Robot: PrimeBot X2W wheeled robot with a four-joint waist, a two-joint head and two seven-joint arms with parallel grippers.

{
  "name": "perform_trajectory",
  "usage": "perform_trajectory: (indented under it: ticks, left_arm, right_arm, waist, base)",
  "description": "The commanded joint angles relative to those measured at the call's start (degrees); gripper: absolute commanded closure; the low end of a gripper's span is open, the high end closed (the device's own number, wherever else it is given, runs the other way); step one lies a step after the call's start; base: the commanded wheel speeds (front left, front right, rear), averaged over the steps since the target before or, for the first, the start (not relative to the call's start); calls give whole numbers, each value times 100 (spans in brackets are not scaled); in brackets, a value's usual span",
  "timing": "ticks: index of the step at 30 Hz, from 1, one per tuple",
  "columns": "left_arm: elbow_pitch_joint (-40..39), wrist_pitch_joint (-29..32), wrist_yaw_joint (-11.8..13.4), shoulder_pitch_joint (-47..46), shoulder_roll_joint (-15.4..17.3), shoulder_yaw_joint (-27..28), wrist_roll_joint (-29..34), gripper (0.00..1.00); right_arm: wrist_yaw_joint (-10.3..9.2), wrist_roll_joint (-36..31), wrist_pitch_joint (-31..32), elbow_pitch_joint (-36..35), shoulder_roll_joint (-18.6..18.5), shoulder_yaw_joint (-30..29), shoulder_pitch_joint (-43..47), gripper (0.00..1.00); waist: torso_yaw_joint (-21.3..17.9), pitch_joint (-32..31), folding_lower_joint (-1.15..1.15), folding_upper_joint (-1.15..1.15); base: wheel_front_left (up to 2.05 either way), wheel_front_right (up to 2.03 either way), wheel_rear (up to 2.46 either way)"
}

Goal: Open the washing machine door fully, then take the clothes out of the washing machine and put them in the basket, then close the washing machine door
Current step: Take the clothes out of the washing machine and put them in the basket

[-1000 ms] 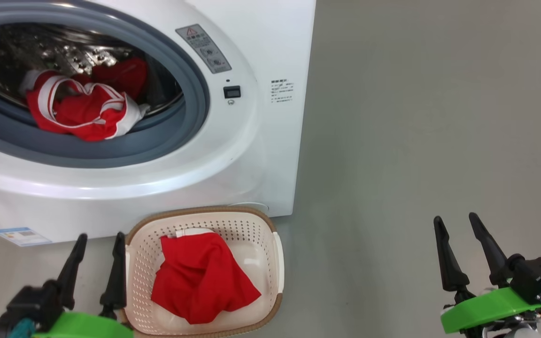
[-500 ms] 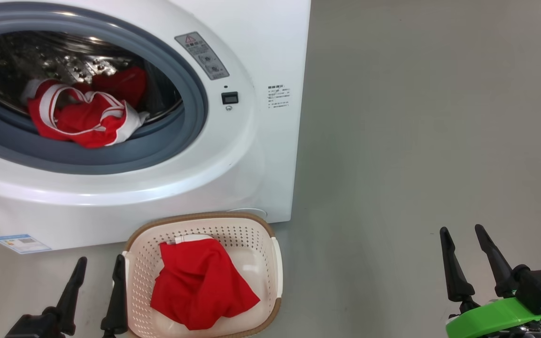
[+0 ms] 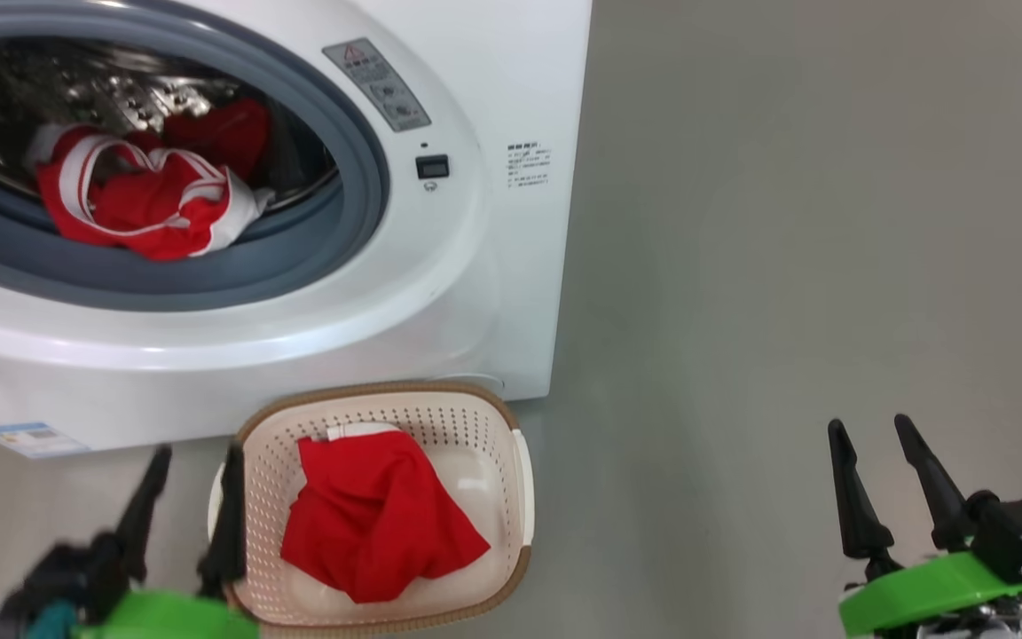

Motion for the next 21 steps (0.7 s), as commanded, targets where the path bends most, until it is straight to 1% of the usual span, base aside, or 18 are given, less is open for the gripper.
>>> perform_trajectory:
  ticks: [1,6,9,15,21]
  left_arm:
    - [-71,-28,-32,-330,171,148,59,0]
    - [600,-28,-32,-1373,497,-57,26,0]
    - [1135,-28,-32,-2076,675,-207,-59,0]
    - [2104,-28,-32,-3346,1117,-540,-207,0]
    - [2837,-28,-32,-4280,1508,-871,-520,0]
  right_arm:
    - [37,46,-36,-132,-53,156,-245,0]
    - [37,84,-36,-162,-53,269,-511,0]
    - [37,128,-36,-170,-53,300,-662,0]
    - [37,261,-36,-215,-53,423,-934,0]
    - [37,346,-36,-258,-53,432,-1109,0]
  waist:
    - [30,143,0,0]
    - [23,557,0,0]
    - [-6,827,0,0]
    - [-200,1310,0,0]
    - [-409,1679,0,0]
  base:
    - [0,0,0]
    - [0,0,0]
    - [0,0,0]
    - [0,0,0]
    - [0,0,0]
